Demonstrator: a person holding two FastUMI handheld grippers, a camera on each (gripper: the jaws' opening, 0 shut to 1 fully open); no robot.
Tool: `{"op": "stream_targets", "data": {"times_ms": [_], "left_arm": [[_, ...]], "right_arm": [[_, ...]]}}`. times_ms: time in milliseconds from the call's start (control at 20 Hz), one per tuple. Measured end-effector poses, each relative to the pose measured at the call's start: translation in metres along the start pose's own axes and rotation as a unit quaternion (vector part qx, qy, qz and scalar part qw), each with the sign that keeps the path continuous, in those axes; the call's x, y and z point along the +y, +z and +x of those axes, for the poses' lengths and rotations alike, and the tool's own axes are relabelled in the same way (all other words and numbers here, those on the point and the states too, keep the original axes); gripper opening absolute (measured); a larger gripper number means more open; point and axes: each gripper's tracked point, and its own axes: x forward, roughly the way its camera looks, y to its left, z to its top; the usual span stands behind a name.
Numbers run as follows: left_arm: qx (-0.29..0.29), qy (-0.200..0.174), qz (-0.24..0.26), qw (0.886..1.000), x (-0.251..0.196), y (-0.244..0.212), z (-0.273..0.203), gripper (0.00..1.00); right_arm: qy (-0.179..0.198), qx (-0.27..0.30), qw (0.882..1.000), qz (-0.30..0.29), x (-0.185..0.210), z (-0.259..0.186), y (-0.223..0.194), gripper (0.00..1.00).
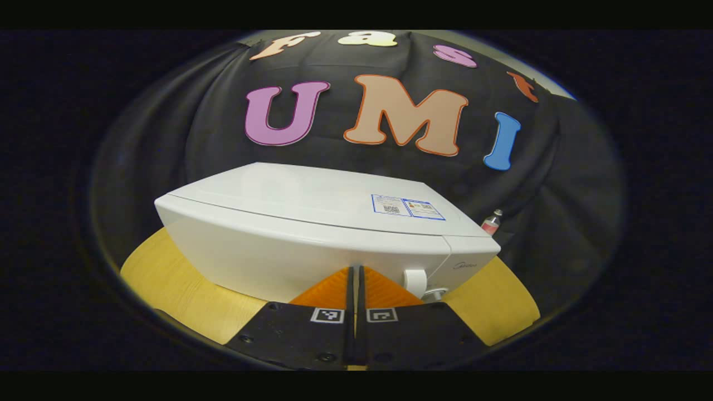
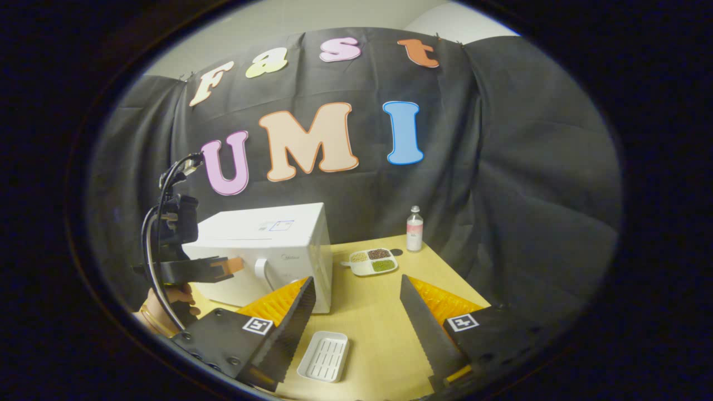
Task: Open the microwave oven with the left hand, put the food in, and close the microwave oven.
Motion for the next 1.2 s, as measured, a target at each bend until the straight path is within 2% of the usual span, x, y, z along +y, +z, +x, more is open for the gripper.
{"op": "stream_targets", "data": {"times_ms": [50,100,150,200,350,400,450,500,550,650,700,750,800,850,900,950,1000,1050,1200], "left_arm": [[0.003,0.0,-0.001,1.0,0.0,-0.002,0.001,0.01],[0.005,0.001,-0.001,1.0,0.002,-0.002,0.0,0.01],[0.009,0.005,-0.003,1.0,0.005,-0.003,-0.001,0.01],[0.008,0.004,-0.015,1.0,0.007,-0.002,-0.006,0.01],[-0.012,0.001,-0.041,0.999,0.013,0.01,-0.035,0.01],[-0.016,0.0,-0.036,0.999,0.016,0.012,-0.047,0.0],[-0.021,-0.001,-0.027,0.999,0.02,0.012,-0.058,0.01],[-0.032,-0.006,-0.021,0.999,0.022,0.018,-0.071,0.01],[-0.035,-0.006,-0.015,0.999,0.027,0.019,-0.083,0.01],[-0.037,0.009,0.0,0.999,0.04,0.017,-0.108,0.0],[-0.038,0.017,0.006,0.999,0.047,0.019,-0.119,0.0],[-0.04,0.021,0.01,0.999,0.051,0.021,-0.129,0.04],[-0.042,0.025,0.016,0.999,0.054,0.023,-0.139,0.04],[-0.047,0.025,0.022,0.998,0.056,0.029,-0.148,0.04],[-0.056,0.031,0.029,0.998,0.061,0.036,-0.157,0.12],[-0.072,0.04,0.04,0.996,0.067,0.049,-0.166,0.09],[-0.089,0.051,0.047,0.994,0.073,0.059,-0.175,0.25],[-0.1,0.064,0.05,0.992,0.079,0.064,-0.182,0.34],[-0.123,0.103,0.044,0.986,0.093,0.077,-0.202,0.94]], "right_arm": [[0.004,0.005,1.0,-0.003,0.003,0.0,-0.002,0.92],[0.009,0.007,1.0,-0.006,0.005,-0.002,-0.003,0.97],[0.013,0.008,1.0,-0.006,0.007,-0.004,-0.004,0.97],[0.018,0.01,1.0,-0.005,0.009,-0.006,-0.006,0.92],[0.031,0.017,0.999,0.004,0.014,-0.009,-0.012,0.92],[0.03,0.018,0.999,0.008,0.012,-0.009,-0.012,0.92],[0.031,0.02,0.999,0.015,0.012,-0.01,-0.011,0.97],[0.032,0.019,0.999,0.023,0.015,-0.01,-0.008,0.92],[0.033,0.016,0.999,0.03,0.017,-0.01,-0.003,0.97],[0.044,0.012,0.998,0.046,0.025,-0.009,0.006,1.0],[0.049,0.009,0.997,0.05,0.028,-0.008,0.01,0.92],[0.053,0.004,0.997,0.051,0.031,-0.007,0.017,0.92],[0.054,0.0,0.997,0.05,0.032,-0.007,0.023,0.97],[0.058,-0.004,0.997,0.046,0.034,-0.006,0.029,0.97],[0.06,-0.008,0.997,0.041,0.036,-0.006,0.035,0.97],[0.063,-0.014,0.997,0.034,0.038,-0.006,0.044,0.96],[0.063,-0.024,0.997,0.022,0.038,-0.006,0.052,0.96],[0.06,-0.037,0.997,0.007,0.038,-0.005,0.061,0.92],[0.057,-0.062,0.996,-0.031,0.043,-0.003,0.08,0.96]]}}
